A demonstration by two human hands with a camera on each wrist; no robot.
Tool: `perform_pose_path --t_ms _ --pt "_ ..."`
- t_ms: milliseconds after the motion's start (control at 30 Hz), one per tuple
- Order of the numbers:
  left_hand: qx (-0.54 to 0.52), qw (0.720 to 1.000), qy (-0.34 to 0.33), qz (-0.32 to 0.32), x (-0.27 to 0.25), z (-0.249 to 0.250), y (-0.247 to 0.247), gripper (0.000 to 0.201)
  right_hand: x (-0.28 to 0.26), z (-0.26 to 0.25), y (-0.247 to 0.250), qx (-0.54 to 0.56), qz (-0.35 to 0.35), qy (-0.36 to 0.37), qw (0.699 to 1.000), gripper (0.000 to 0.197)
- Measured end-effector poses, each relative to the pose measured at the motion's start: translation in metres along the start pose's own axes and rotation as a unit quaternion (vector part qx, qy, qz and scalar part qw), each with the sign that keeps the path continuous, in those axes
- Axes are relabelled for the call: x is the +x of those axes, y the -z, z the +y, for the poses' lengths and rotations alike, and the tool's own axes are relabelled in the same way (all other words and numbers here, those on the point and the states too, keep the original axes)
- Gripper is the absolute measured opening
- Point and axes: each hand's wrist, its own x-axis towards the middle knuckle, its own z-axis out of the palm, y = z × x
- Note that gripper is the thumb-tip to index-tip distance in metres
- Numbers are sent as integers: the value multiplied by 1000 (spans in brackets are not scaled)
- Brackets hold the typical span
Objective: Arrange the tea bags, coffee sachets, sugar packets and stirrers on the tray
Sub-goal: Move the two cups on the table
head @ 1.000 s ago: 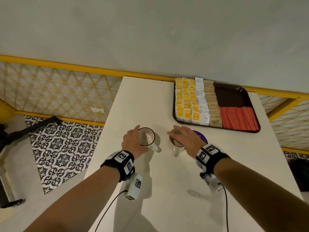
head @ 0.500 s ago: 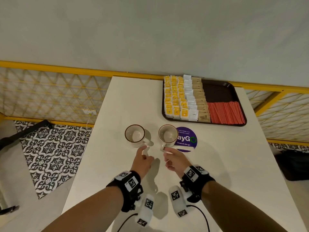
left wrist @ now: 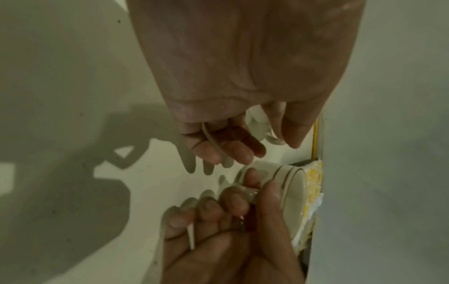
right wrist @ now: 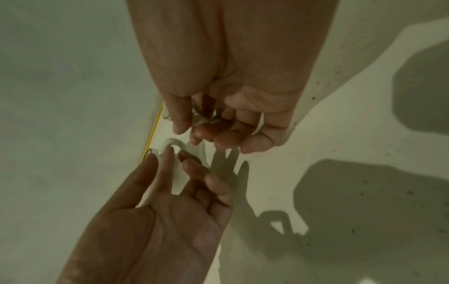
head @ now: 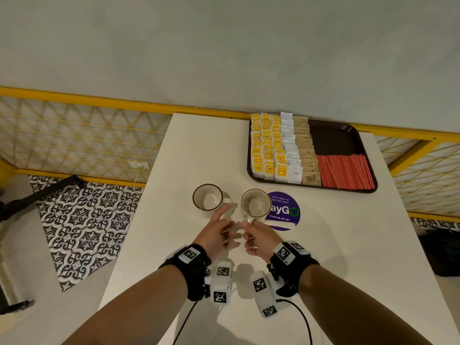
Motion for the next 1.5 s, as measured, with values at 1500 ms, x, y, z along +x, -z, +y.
perform_pose_path --t_ms 1500 --pt "96 971 -137 173 40 84 46 16 60 -64 -15 -87 82 125 985 31"
